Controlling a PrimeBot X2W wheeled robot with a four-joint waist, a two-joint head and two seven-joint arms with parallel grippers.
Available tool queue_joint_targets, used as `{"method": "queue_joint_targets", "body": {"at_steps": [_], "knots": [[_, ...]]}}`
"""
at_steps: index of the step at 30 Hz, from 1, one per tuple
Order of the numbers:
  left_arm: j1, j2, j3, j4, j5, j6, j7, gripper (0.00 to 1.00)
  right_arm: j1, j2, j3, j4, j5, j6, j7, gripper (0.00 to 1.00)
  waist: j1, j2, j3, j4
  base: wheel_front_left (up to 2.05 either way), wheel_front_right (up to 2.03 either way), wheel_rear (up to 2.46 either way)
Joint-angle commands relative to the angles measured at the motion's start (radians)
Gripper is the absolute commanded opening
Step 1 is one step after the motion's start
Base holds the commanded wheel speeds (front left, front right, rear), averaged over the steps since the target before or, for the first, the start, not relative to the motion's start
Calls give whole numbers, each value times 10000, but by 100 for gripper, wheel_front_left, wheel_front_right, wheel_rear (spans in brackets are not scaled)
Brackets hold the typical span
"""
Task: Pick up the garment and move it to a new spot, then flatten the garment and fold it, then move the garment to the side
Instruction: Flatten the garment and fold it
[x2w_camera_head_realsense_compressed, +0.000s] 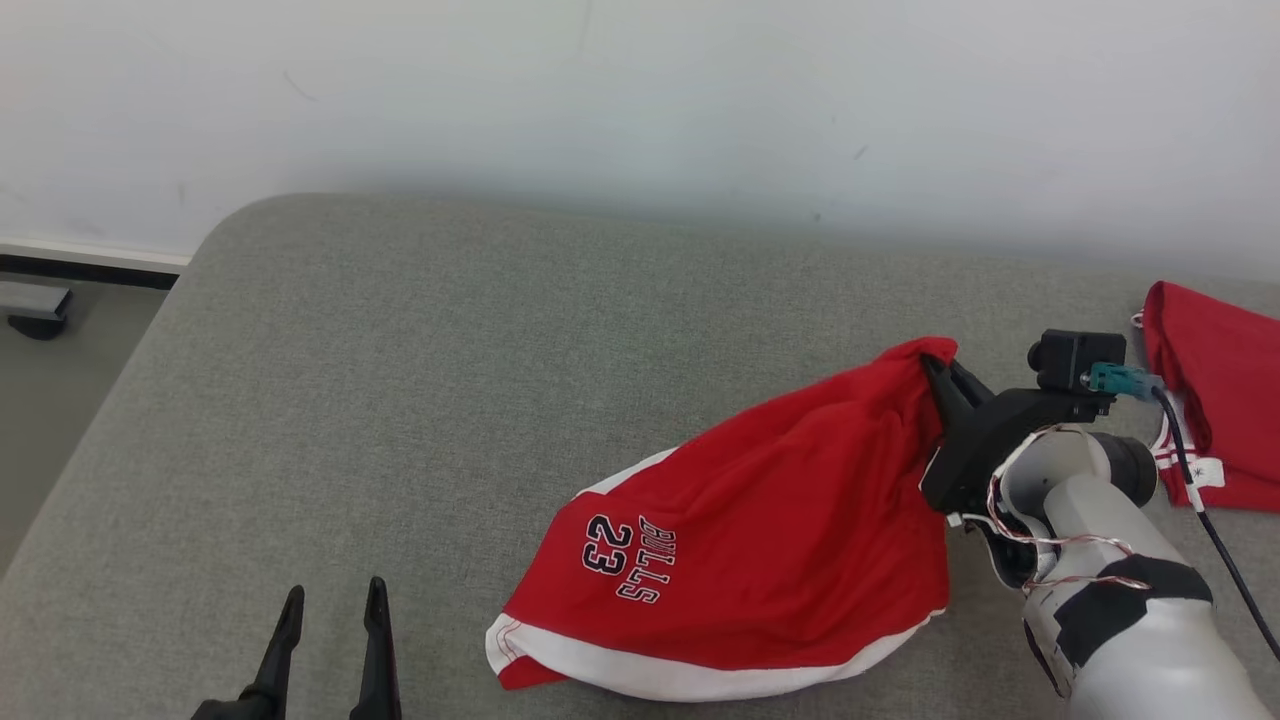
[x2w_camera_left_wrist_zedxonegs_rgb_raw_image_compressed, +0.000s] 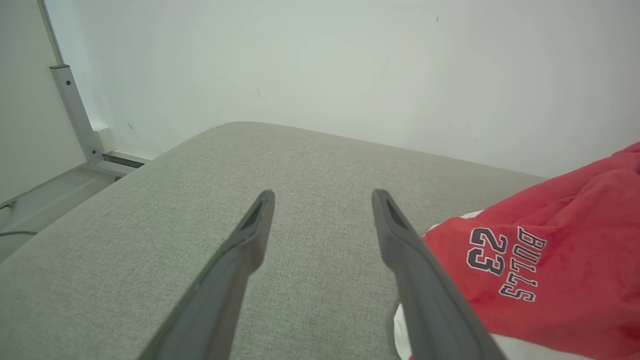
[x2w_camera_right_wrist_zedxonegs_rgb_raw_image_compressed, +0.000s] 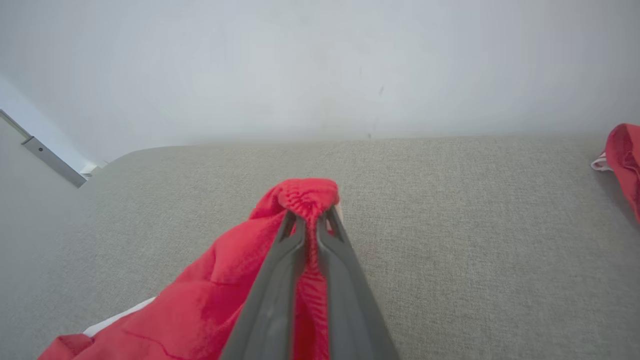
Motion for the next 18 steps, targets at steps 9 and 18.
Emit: {"method": "queue_joint_targets", "body": {"at_steps": [9, 18], "knots": [[-155, -167, 28, 215, 168, -186, -26, 100, -862, 210, 100, 1752, -432, -29, -1444, 100, -1, -1, -101, -50, 0, 0, 0], [236, -202, 342, -19, 427, -158, -26, 100, 801, -671, 795, 472, 340, -29, -2377, 100, -1, -1, -570, -594, 0, 0, 0]]}}
